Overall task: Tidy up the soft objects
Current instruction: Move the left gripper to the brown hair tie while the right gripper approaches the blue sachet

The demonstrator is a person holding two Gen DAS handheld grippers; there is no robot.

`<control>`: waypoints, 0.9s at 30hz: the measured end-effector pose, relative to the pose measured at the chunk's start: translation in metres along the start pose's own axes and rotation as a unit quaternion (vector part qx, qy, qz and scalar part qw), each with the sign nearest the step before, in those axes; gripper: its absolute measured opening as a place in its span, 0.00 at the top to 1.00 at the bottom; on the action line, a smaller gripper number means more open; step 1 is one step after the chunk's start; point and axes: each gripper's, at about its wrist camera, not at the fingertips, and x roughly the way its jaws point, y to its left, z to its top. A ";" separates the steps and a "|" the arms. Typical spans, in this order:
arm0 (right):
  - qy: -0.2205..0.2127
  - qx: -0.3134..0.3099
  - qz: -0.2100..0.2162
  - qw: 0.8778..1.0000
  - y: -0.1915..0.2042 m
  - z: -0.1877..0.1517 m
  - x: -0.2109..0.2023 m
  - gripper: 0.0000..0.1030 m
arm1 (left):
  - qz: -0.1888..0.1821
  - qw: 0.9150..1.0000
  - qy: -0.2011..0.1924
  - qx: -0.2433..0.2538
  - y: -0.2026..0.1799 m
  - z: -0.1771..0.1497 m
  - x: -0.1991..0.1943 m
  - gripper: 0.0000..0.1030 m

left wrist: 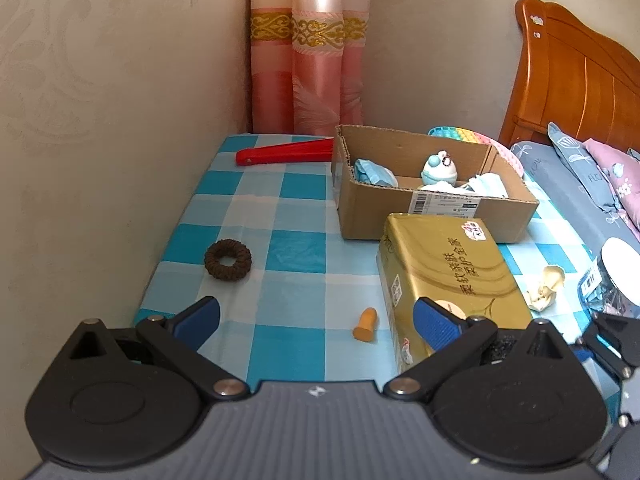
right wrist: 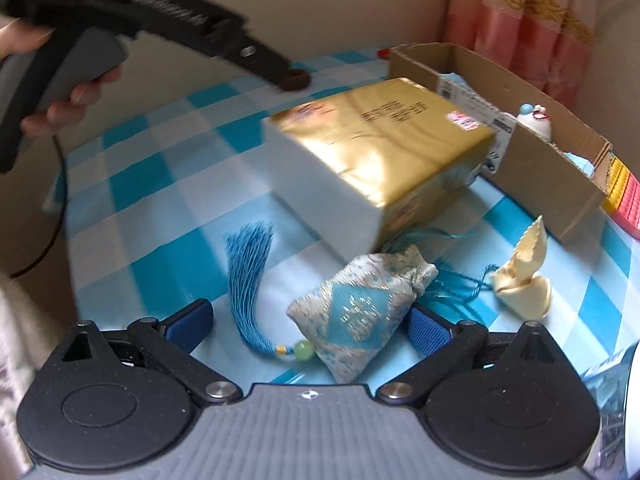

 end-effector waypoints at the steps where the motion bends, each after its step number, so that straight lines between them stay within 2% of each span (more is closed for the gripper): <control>1: -0.001 0.001 0.000 1.000 0.002 -0.001 -0.002 0.00 | 0.000 1.000 0.000 0.000 0.000 0.000 0.000 0.01; 8: -0.006 0.023 -0.052 0.998 -0.005 -0.002 -0.004 0.00 | -0.001 1.000 0.007 0.000 0.005 -0.006 0.006 0.01; 13: -0.008 0.058 -0.041 0.997 -0.015 -0.006 -0.003 0.00 | 0.000 1.000 0.012 -0.004 0.012 -0.009 0.011 0.01; 18: -0.018 0.059 -0.045 0.997 -0.013 -0.009 -0.004 0.00 | 0.007 1.000 0.021 -0.004 0.015 -0.011 0.022 0.01; 25: -0.036 0.068 -0.055 0.996 -0.010 -0.014 -0.005 0.00 | 0.057 0.998 0.006 -0.036 0.033 0.002 0.044 0.05; 27: -0.036 0.070 -0.056 0.995 -0.010 -0.014 -0.005 0.00 | 0.073 0.996 0.006 -0.044 0.039 0.005 0.054 0.12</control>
